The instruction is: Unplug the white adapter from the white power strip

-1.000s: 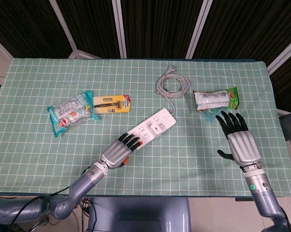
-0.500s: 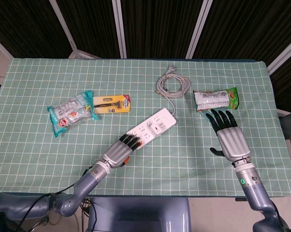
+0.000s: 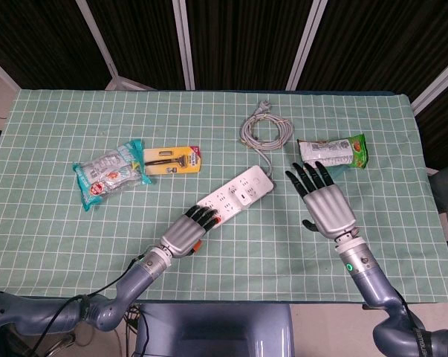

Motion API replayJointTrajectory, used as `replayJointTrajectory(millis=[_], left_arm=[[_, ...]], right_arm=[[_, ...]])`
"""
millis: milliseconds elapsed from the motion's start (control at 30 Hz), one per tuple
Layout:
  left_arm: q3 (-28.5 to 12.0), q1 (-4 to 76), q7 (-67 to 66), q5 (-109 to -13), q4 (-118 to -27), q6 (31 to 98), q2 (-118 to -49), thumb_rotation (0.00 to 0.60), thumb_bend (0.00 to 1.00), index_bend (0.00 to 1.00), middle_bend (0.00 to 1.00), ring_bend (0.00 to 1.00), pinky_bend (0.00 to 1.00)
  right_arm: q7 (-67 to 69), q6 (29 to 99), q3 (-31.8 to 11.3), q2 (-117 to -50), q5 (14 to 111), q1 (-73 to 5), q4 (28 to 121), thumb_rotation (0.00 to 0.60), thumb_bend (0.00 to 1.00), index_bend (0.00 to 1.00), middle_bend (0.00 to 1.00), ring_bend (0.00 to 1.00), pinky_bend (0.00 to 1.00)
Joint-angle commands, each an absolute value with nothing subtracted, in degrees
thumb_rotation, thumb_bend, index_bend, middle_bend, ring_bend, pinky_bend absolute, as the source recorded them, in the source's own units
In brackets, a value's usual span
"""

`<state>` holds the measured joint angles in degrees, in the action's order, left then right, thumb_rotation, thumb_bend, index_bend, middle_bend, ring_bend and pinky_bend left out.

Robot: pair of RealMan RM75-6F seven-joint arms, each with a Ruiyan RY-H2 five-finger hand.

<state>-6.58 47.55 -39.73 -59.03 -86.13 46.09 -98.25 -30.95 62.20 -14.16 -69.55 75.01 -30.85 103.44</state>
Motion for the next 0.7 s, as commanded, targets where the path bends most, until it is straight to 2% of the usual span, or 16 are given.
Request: replayJointTrajectory(millis=[33,433,700], left_arm=[[-6.33,47.78,-39.34,-59.26,-85.93,46.15,-98.47,0.6,0.5,0.15,0.07,0.02,0.12],[-5.47,48.59,-37.75,-59.46,-84.84,46.54,-99.16,0.6,0.5,0.15,0.07,0.02,0.12],[-4.85,49.06,-36.96,-59.62,-84.02,46.54,-99.81,0.6,0.5,0.15,0.07,0.02,0.12]], right_arm=[[-32.95,59.26,-14.23,-71.25,75.29,-33.73,101.97,0.6,0.17,0.05,0.0,0.0,0.03],[-35.22,51.92,-13.48,-79.01,71.57,-41.04,93.53,0.6,0.16,0.18,0.13,0.14,0.17],[-33.34,49.66,-13.73,-83.5,70.88,-44.44,87.05,0.6,0.16,0.22,0.16,0.16,0.19]])
